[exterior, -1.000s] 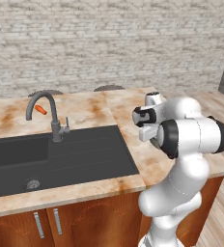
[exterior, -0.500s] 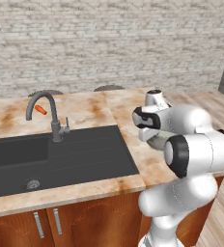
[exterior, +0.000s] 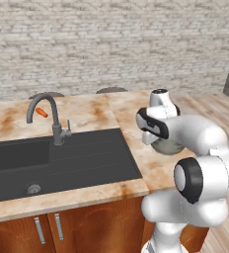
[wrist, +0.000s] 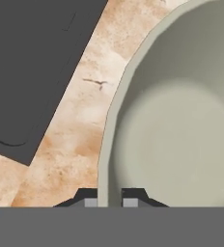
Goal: Place the two vegetables and bowl onto the tray for setting up a vegetable dip station.
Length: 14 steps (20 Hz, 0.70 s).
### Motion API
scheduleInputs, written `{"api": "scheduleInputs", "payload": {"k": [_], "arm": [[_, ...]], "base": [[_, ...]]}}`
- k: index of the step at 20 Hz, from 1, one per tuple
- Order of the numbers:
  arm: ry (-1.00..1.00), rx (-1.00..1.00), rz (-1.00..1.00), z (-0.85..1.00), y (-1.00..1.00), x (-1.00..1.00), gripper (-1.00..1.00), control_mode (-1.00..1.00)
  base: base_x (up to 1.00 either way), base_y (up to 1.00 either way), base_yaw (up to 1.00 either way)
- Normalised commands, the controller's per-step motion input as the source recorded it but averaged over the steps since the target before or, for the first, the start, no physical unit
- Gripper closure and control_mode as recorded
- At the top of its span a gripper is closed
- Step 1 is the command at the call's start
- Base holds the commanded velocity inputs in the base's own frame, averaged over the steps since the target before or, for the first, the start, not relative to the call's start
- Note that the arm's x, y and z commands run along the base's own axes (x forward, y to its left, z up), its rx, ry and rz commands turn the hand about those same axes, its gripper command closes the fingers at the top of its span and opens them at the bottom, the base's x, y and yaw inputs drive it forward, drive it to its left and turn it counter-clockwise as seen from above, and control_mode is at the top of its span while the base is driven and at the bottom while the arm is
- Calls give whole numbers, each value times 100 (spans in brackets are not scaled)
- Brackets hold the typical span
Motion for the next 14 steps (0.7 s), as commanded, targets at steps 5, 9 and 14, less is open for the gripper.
{"api": "scheduleInputs", "payload": {"k": [5, 9, 14], "arm": [[0, 0, 0, 26, 14, -29, 100, -100], [0, 0, 0, 10, 6, -26, 100, -100], [0, 0, 0, 10, 2, -30, 100, -100]], "base": [[0, 0, 0], [0, 0, 0], [0, 0, 0]]}}
